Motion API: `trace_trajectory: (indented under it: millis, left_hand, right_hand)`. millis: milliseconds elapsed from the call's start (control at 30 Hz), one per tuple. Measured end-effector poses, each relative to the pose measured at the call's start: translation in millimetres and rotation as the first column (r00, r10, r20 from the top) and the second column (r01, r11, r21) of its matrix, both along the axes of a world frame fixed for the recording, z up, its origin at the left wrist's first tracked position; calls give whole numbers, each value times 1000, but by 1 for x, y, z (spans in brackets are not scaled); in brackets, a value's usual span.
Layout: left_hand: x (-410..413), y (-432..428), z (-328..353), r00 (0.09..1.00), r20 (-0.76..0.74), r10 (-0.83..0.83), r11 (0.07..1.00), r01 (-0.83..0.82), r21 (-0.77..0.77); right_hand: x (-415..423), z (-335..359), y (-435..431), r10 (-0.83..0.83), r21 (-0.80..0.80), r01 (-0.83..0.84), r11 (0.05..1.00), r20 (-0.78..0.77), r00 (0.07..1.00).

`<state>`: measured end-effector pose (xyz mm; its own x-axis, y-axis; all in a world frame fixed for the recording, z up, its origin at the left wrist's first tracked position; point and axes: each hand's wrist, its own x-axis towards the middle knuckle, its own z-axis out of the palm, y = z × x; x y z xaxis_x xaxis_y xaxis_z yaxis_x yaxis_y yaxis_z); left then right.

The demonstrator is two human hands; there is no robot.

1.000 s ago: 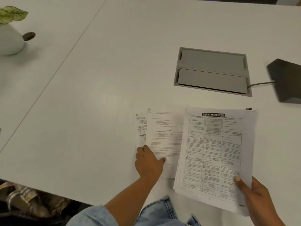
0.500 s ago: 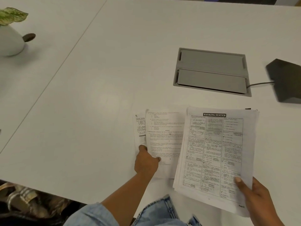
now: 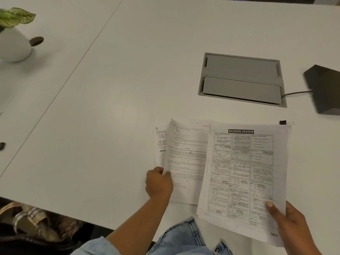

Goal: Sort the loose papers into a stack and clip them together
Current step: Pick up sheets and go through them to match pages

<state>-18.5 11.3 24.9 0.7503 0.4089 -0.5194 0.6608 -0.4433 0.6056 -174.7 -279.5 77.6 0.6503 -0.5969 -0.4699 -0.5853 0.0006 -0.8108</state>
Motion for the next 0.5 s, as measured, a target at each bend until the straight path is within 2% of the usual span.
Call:
trace_trajectory:
  millis: [67, 167, 500]
  left_hand:
    - [0, 0, 0, 998, -40, 40, 993, -35, 112]
    - [-2, -2, 0, 998, -59, 27, 983, -16, 183]
    - [-3, 1, 0, 996, 57, 61, 996, -65, 61]
  right_hand:
    - [0, 0, 0, 1, -4, -1, 1000, -4, 1000]
    - [0, 2, 2, 0, -13, 0, 1000, -4, 1000]
    - [-4, 7, 4, 6, -8, -6, 1000, -18, 1000]
